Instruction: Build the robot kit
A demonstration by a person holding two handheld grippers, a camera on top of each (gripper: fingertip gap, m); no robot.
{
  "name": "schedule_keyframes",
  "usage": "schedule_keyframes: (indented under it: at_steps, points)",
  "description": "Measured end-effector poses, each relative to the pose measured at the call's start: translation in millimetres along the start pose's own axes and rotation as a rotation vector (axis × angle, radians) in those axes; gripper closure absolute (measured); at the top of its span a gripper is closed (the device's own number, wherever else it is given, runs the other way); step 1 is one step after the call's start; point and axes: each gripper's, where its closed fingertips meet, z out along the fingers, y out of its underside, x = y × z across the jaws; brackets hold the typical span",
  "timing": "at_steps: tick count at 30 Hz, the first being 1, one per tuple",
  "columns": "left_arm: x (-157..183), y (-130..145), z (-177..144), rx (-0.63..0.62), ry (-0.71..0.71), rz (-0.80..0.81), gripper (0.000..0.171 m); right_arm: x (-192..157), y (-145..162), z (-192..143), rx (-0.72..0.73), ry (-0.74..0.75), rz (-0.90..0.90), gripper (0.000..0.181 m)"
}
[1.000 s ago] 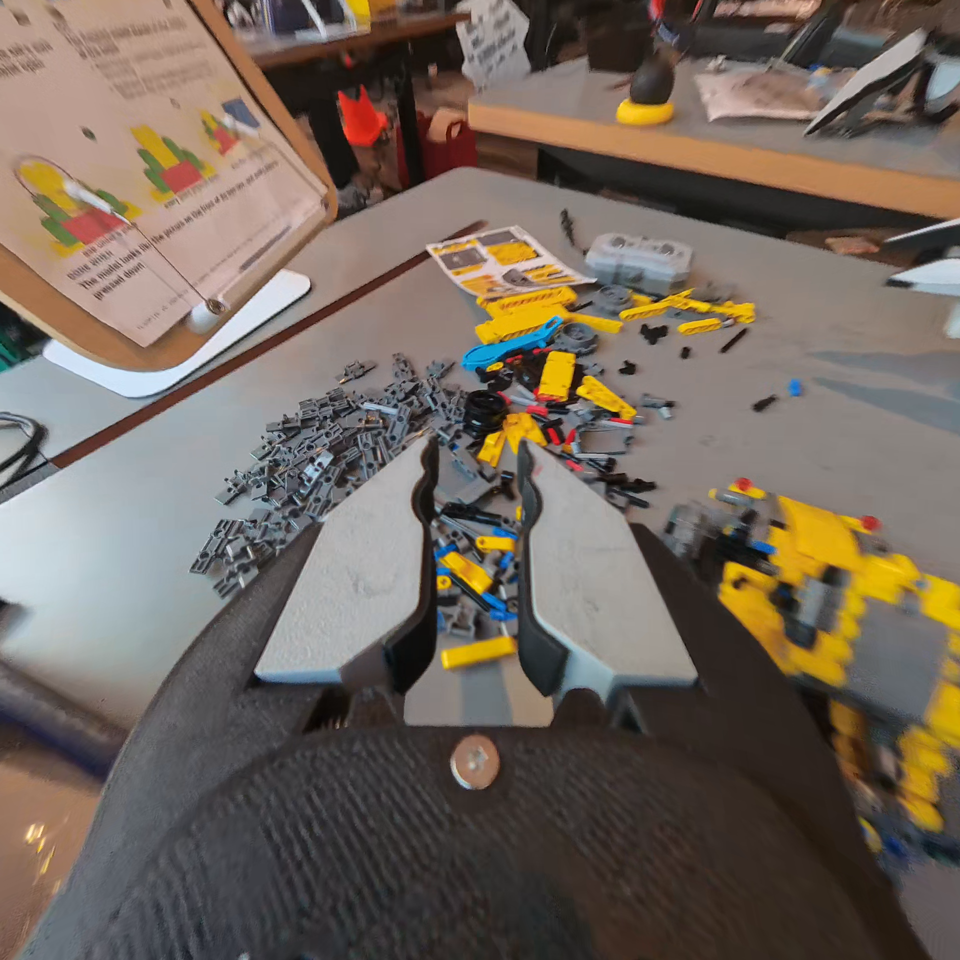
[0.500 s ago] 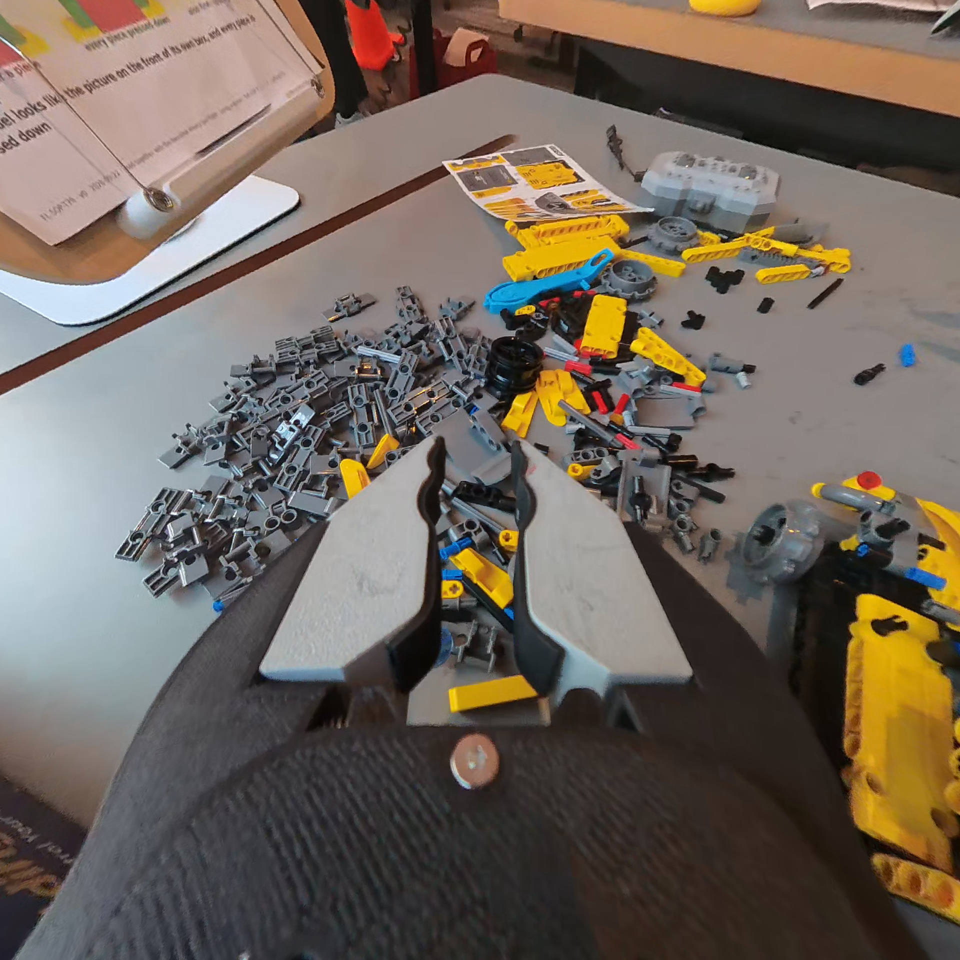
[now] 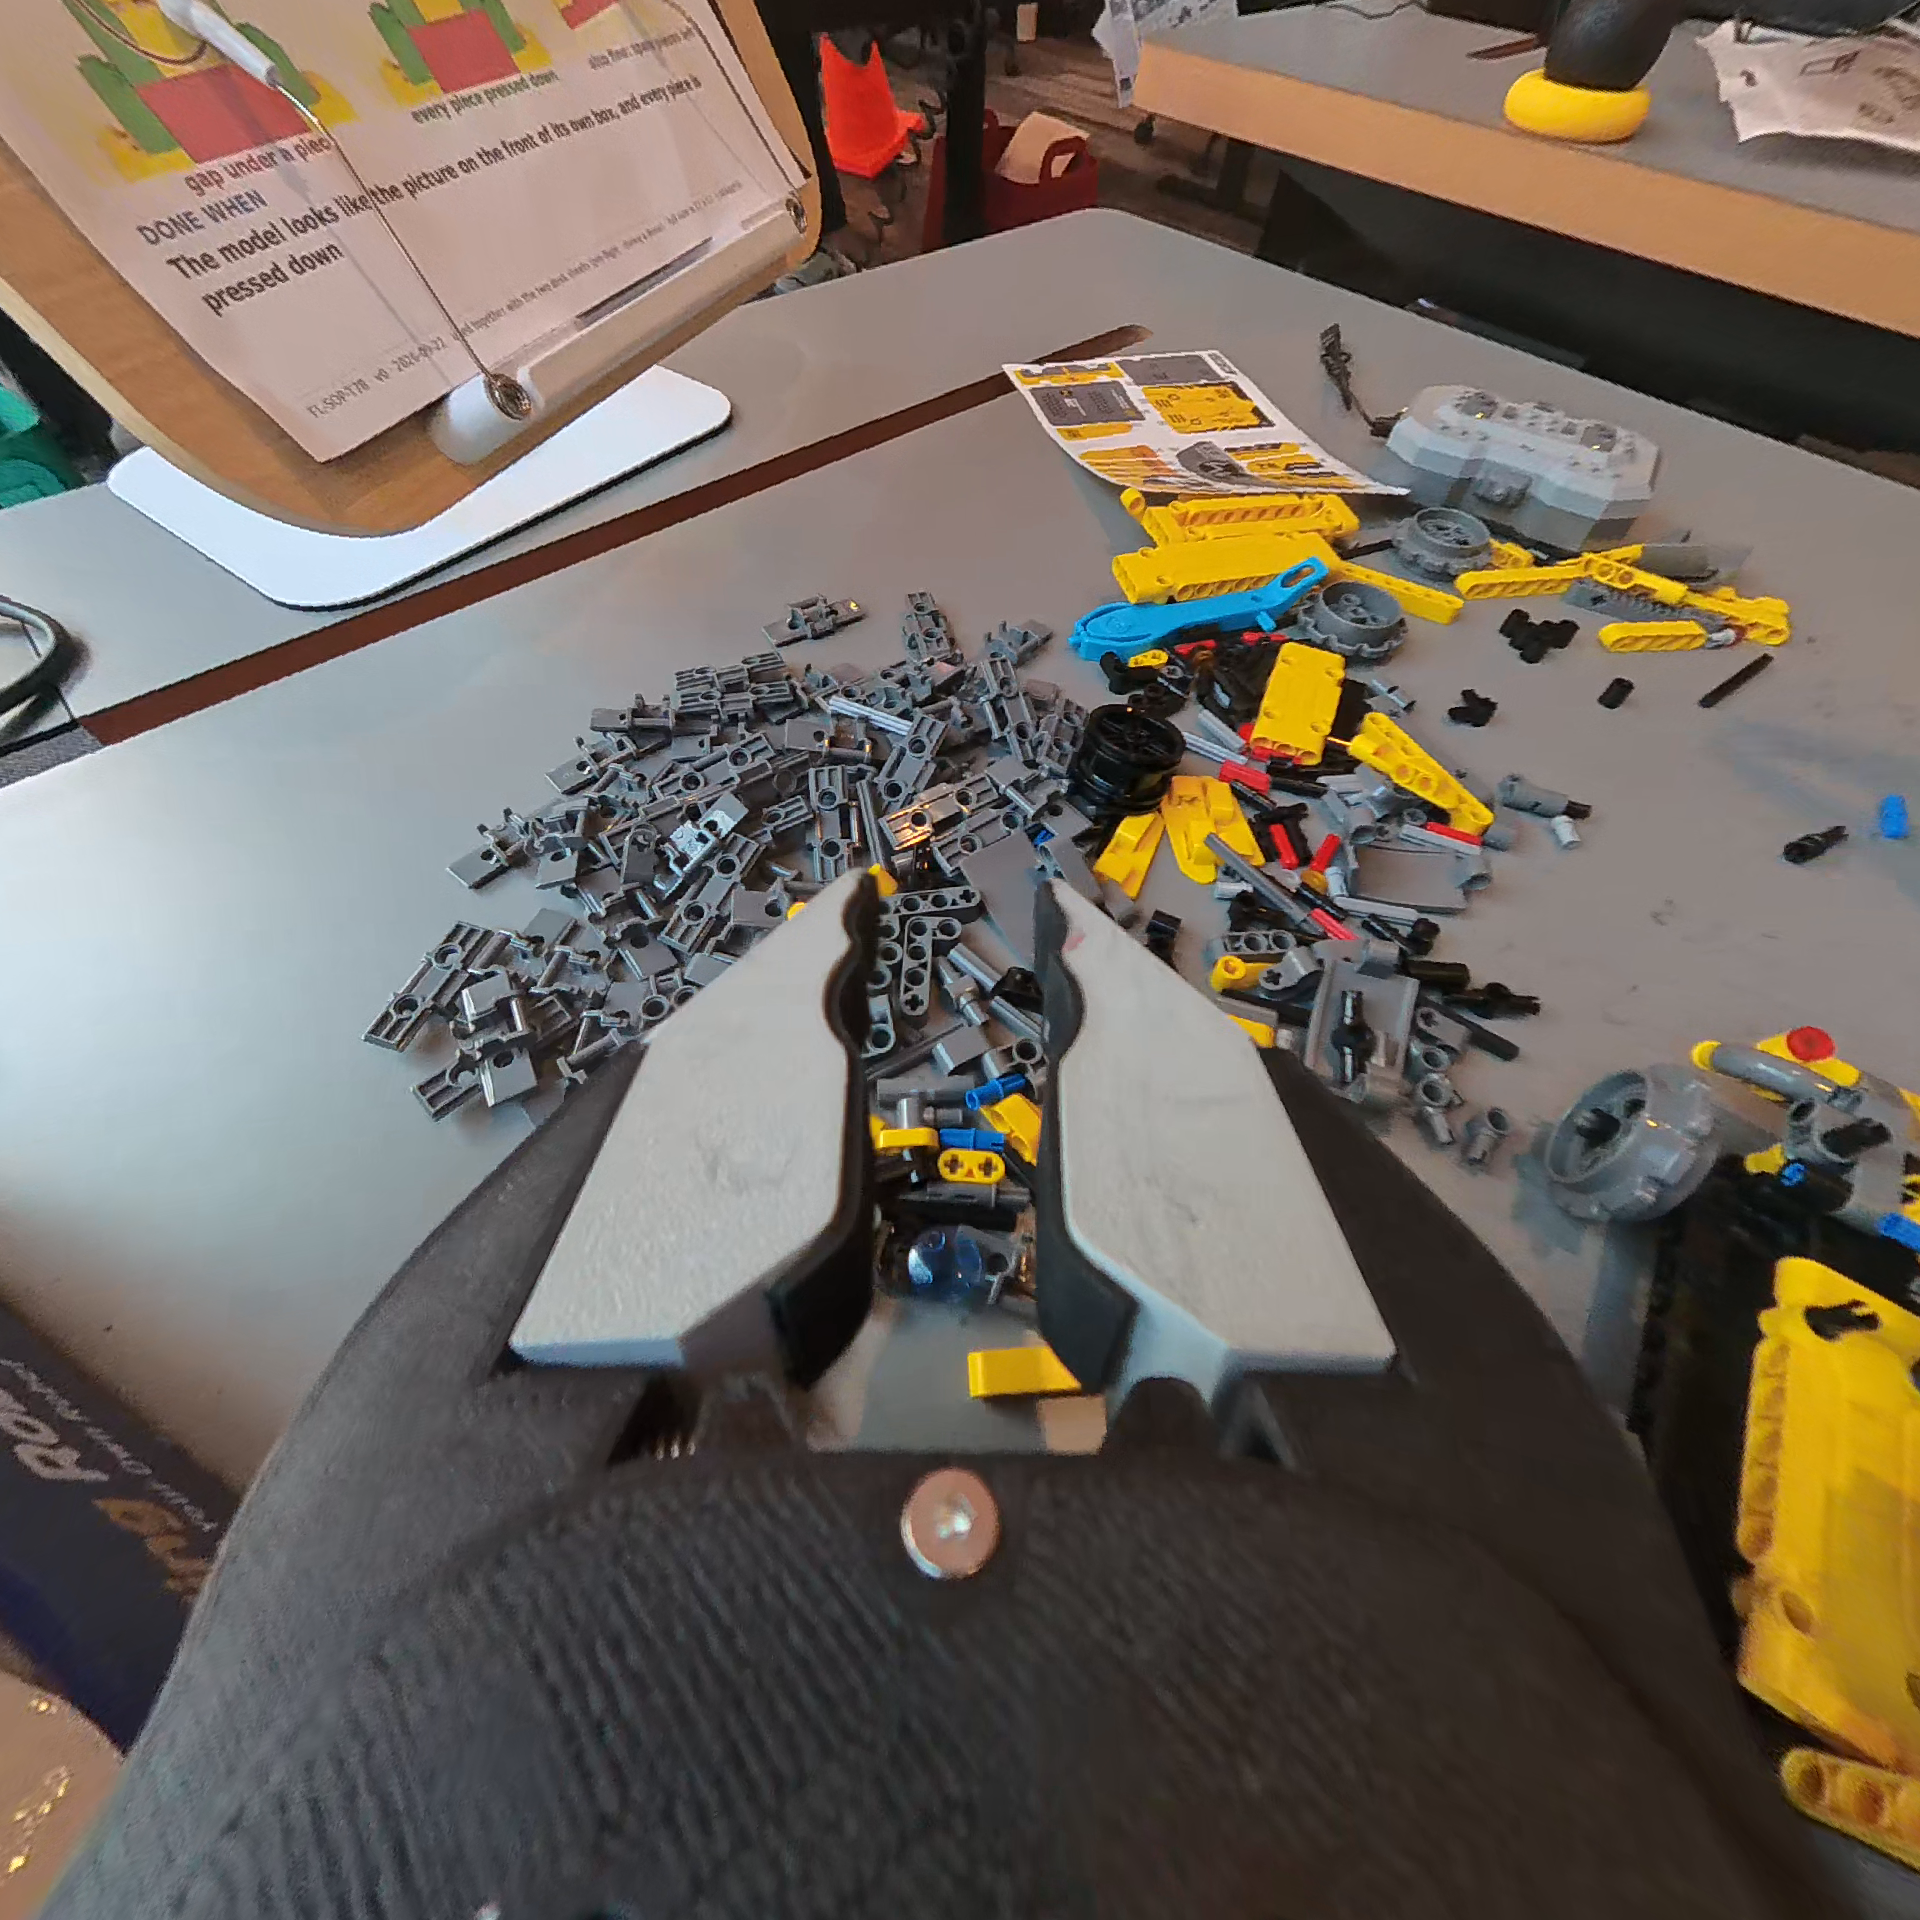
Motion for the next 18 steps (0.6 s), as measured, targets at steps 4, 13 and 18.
schedule_keyframes:
  at_steps: [4,13,18]
  points:
    - [3.0,1.5,1.8,-0.004,0.014,-0.005,0.143,8.5,36.2,0.3,-0.098,-0.004,0.047,0.181]
    - [7.1,3.2,2.7,-0.016,0.033,-0.001,0.143,22.0,117.7,37.8,-0.563,-0.134,-0.049,0.173]
    - [3.6,1.4,0.9,-0.008,0.033,-0.015,0.143,19.7,134.5,48.1,-0.672,-0.200,-0.043,0.167]
